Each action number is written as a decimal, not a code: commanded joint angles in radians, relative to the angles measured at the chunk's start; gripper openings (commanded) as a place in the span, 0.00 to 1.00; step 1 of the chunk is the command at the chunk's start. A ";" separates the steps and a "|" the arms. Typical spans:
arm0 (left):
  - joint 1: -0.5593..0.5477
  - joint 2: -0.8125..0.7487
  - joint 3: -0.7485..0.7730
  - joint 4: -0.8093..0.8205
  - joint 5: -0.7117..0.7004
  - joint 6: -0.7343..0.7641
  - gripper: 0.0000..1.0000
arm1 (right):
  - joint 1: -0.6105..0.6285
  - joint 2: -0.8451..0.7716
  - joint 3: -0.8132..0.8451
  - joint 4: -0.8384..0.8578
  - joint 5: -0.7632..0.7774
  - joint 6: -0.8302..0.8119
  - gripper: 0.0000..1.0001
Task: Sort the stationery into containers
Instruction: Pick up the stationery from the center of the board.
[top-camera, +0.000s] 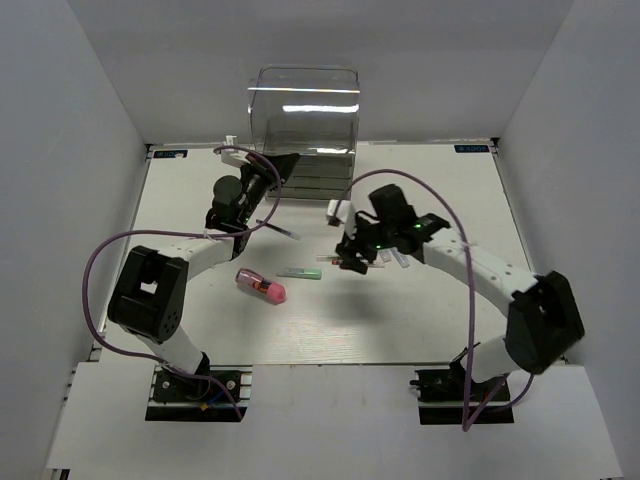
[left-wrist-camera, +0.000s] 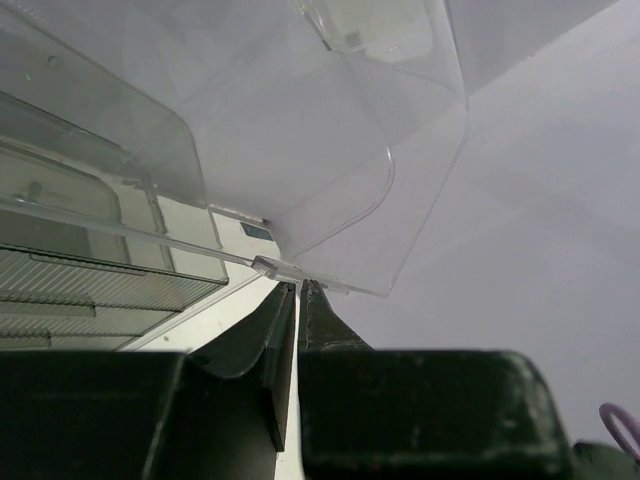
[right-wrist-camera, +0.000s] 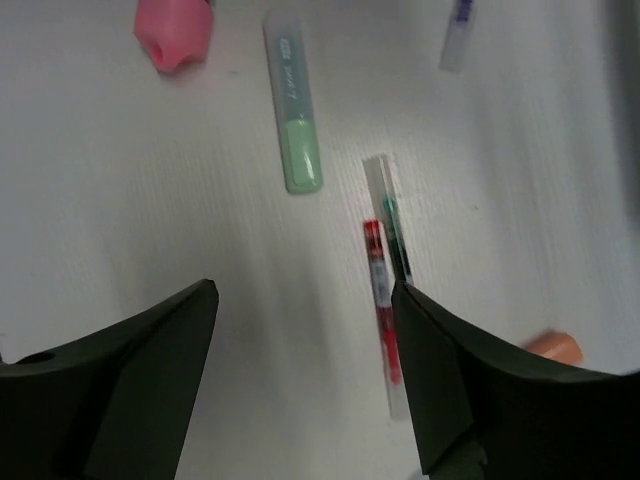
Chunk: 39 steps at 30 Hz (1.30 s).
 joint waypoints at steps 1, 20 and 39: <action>0.008 -0.073 0.060 -0.012 -0.013 0.043 0.18 | 0.098 0.084 0.096 0.028 0.132 0.015 0.77; 0.017 -0.102 0.098 -0.088 0.007 0.103 0.19 | 0.376 0.361 0.093 0.462 0.101 0.297 0.83; 0.017 -0.120 0.089 -0.115 -0.002 0.112 0.19 | 0.456 0.566 0.184 0.575 0.336 0.371 0.80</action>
